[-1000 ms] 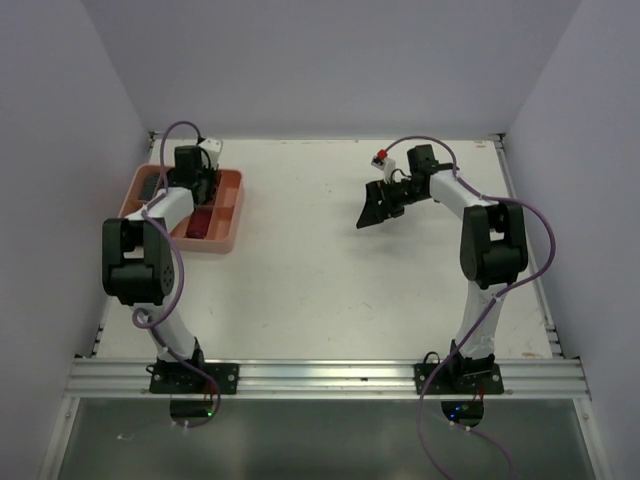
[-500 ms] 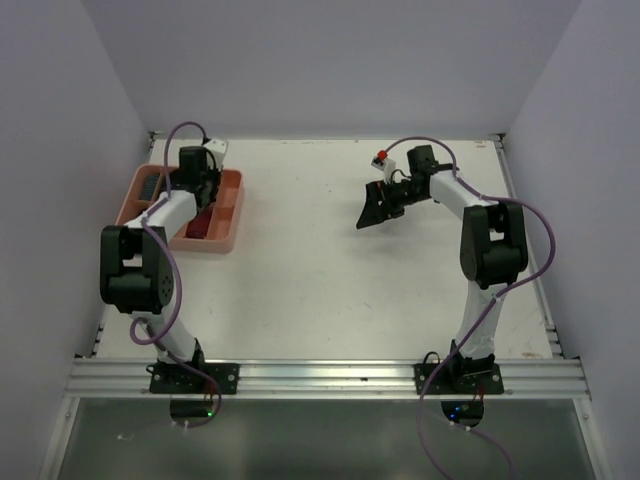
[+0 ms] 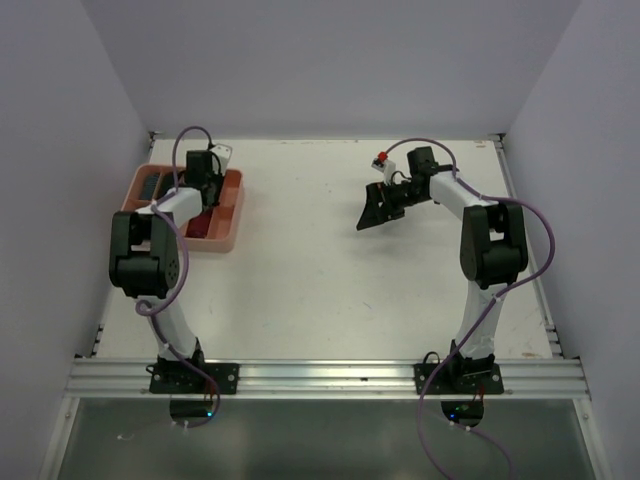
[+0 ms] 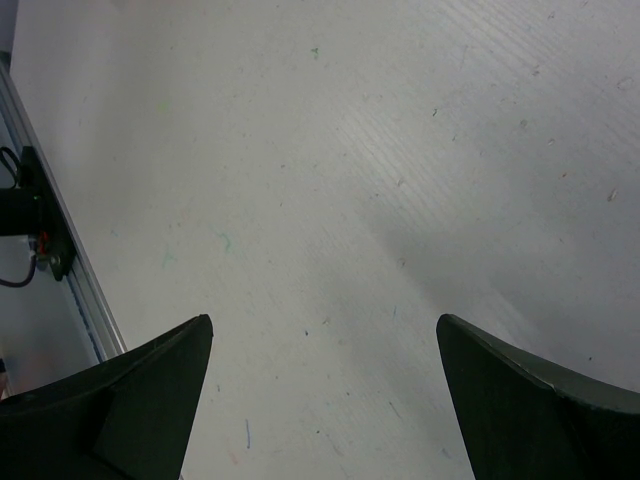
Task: Roll the underwear
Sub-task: Place the rolled underwear into the container
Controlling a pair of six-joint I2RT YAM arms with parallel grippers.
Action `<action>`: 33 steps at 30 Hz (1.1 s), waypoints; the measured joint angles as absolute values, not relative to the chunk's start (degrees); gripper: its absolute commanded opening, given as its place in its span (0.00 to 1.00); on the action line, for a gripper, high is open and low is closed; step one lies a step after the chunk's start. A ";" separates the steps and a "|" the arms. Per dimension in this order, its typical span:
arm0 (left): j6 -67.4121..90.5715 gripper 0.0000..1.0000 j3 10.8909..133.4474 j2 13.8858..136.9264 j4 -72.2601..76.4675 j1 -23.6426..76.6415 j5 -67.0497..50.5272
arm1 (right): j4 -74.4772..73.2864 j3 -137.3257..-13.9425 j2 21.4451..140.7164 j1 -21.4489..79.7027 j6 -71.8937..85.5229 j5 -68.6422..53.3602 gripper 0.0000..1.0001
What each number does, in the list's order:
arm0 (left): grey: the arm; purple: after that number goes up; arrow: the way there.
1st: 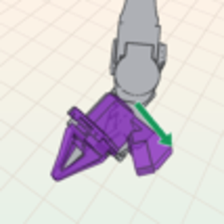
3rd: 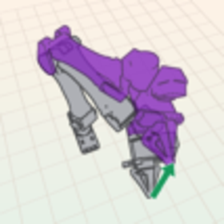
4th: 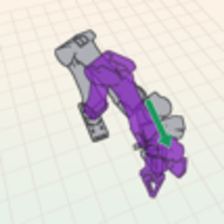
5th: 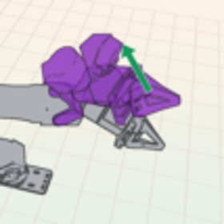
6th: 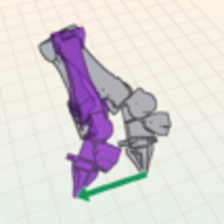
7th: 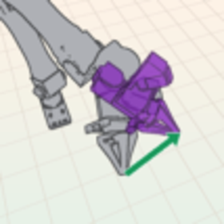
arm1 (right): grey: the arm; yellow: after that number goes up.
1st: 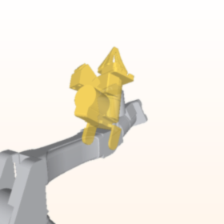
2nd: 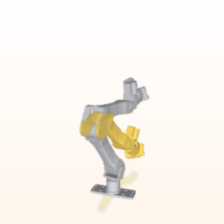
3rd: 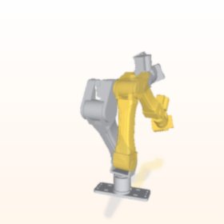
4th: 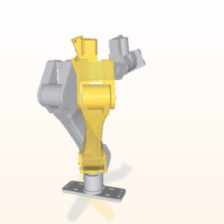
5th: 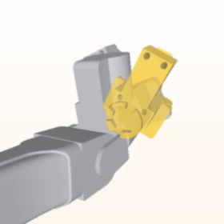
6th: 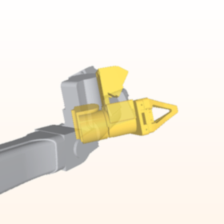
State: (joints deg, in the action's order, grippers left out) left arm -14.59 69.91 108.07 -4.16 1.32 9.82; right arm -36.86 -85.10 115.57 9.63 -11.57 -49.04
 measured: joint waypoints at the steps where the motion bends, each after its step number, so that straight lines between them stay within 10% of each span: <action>1: -14.55 0.00 70.41 108.62 -4.40 1.26 9.54 | -36.86 -85.08 115.57 9.61 -11.57 -49.06 0.99; 25: -11.00 0.00 93.65 122.48 -26.09 -3.46 -2.11 | -39.05 -84.95 116.38 9.30 -11.68 -50.61 0.99; 33: -11.57 0.46 95.24 123.09 -27.14 -3.64 -2.22 | -39.51 -84.95 116.38 9.30 -11.88 -50.63 0.99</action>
State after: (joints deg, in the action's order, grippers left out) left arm -11.57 95.24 123.09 -27.14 -3.64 -2.22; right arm -39.51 -84.95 116.38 9.30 -11.88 -50.63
